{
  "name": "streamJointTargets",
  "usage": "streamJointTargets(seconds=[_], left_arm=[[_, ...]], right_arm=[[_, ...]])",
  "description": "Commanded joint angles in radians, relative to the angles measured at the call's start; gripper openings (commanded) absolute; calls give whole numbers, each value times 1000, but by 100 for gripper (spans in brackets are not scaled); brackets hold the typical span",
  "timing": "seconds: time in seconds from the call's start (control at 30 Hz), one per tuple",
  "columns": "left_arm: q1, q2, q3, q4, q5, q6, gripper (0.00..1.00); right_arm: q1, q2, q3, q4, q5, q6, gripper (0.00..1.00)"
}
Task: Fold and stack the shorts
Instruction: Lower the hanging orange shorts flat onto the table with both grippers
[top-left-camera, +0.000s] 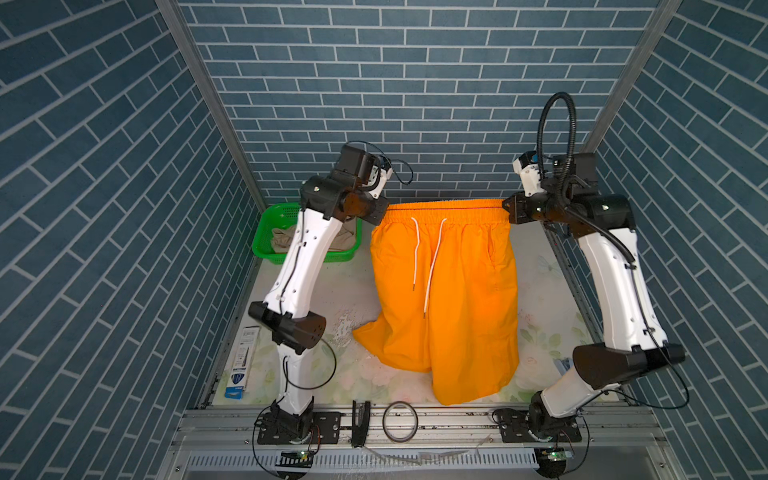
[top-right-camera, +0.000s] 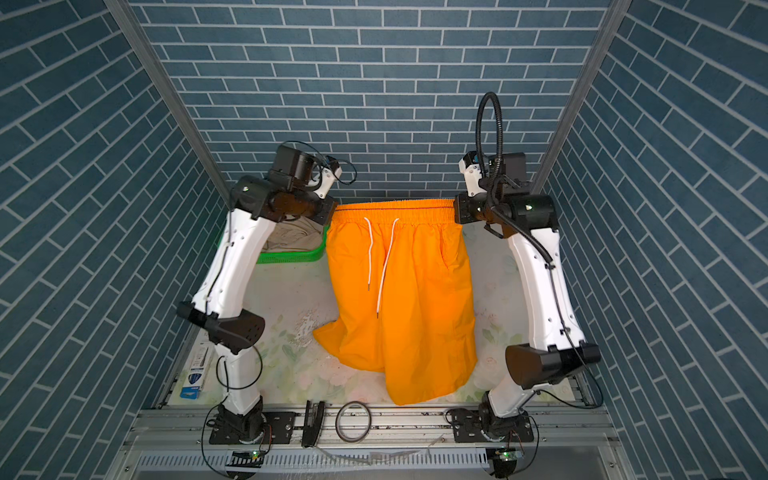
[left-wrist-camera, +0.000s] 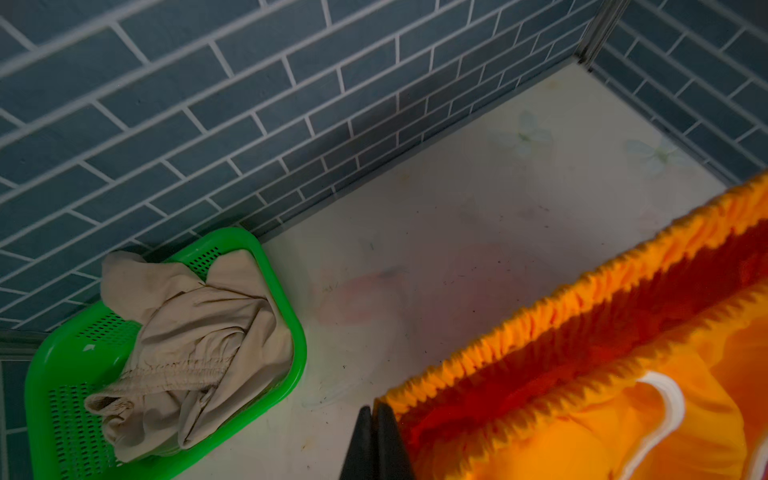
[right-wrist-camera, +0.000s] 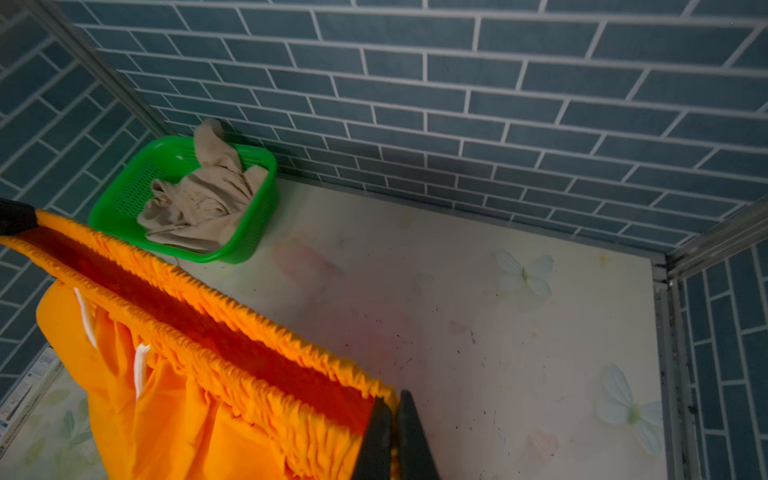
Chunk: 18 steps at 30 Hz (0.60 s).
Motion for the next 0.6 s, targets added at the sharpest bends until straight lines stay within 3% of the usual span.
streamJointTargets(seconds=[0.0, 0.17, 0.27, 0.47, 0.57], left_arm=[[48, 132, 11, 103, -84, 27, 0], [60, 288, -35, 359, -118, 50, 0], [69, 367, -29, 467, -115, 63, 0], [89, 496, 8, 531, -89, 51, 1], [96, 500, -15, 545, -78, 52, 9]], right_arm=[[-83, 82, -117, 247, -15, 29, 0], [-115, 220, -310, 631, -55, 97, 0], [-121, 334, -309, 763, -43, 120, 0], [-128, 586, -149, 819, -79, 173, 0], [-126, 687, -38, 790, -138, 193, 3]])
